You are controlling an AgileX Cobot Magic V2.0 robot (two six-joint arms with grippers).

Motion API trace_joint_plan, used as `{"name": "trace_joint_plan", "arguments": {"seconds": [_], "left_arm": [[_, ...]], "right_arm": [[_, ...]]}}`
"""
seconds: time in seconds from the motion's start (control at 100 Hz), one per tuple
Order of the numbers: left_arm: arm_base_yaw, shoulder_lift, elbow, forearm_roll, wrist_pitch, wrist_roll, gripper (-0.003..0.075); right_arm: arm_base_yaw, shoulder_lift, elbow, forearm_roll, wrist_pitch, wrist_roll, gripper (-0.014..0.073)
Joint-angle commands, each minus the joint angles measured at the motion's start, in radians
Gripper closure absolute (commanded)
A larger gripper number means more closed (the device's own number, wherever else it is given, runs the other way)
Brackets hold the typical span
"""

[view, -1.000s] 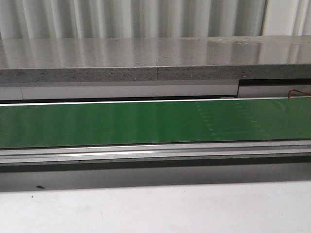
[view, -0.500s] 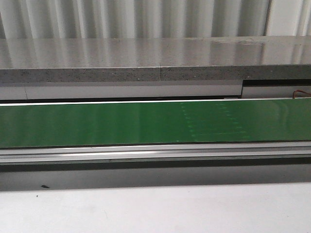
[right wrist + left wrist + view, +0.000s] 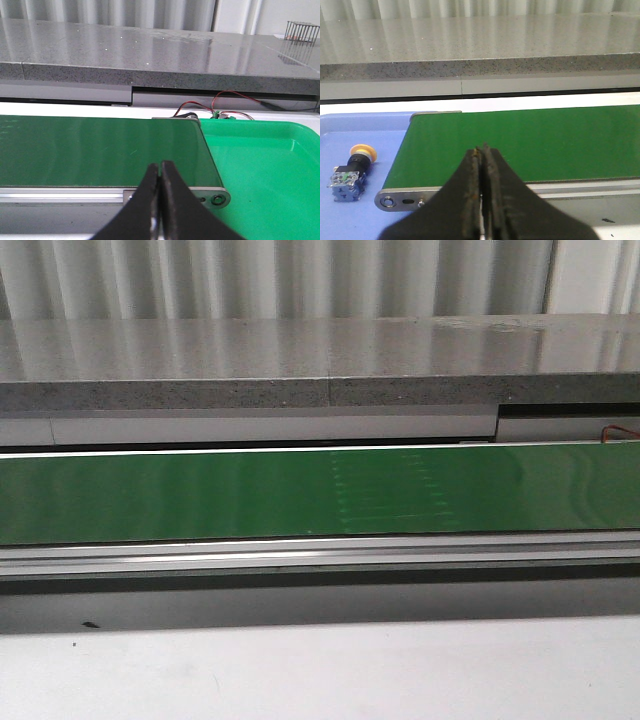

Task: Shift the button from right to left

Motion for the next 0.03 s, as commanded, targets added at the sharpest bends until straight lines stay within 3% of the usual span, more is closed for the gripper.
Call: {"name": "trace_joint_plan", "arguments": {"seconds": [0.0,0.02], "left_arm": [[-0.007,-0.032,0.038,-0.008,-0.081,-0.008,0.0741],[-0.007,-0.032,0.038,-0.008,-0.081,-0.008,0.0741]], "right_arm": [[-0.008,-0.021,-0.021,-0.013,-0.076,0.0,0.0662],[-0.008,-0.021,-0.021,-0.013,-0.076,0.0,0.0662]]}}
